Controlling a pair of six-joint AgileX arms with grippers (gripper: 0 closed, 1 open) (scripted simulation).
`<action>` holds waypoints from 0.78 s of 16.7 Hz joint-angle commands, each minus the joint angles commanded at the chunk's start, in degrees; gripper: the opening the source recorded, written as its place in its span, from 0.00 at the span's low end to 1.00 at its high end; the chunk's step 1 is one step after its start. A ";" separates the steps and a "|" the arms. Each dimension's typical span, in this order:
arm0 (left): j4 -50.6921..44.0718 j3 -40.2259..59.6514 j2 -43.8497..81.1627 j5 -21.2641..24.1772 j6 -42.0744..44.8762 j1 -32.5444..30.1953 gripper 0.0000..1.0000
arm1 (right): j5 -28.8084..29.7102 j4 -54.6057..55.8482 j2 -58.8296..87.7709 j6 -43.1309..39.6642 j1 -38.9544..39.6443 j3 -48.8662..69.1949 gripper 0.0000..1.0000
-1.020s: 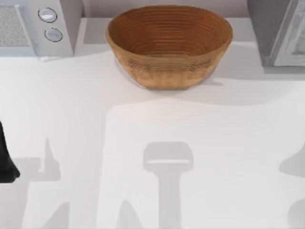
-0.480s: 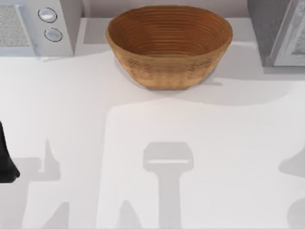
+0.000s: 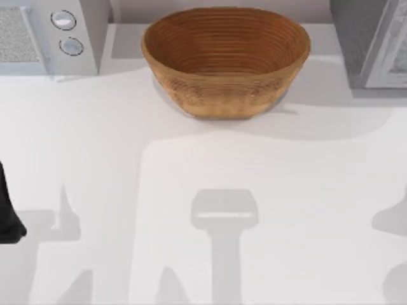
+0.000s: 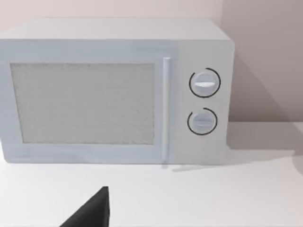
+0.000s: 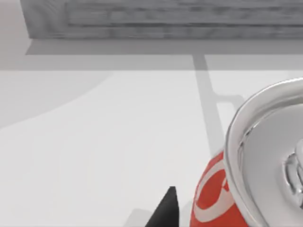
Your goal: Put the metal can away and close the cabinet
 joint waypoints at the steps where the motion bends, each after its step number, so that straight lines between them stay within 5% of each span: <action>1: 0.00 0.00 0.00 0.00 0.00 0.00 1.00 | -0.02 -1.19 -1.21 -0.01 0.01 0.38 0.00; 13: 0.00 0.00 0.00 0.00 0.00 0.00 1.00 | -0.41 -47.98 -37.56 -0.09 0.07 7.67 0.00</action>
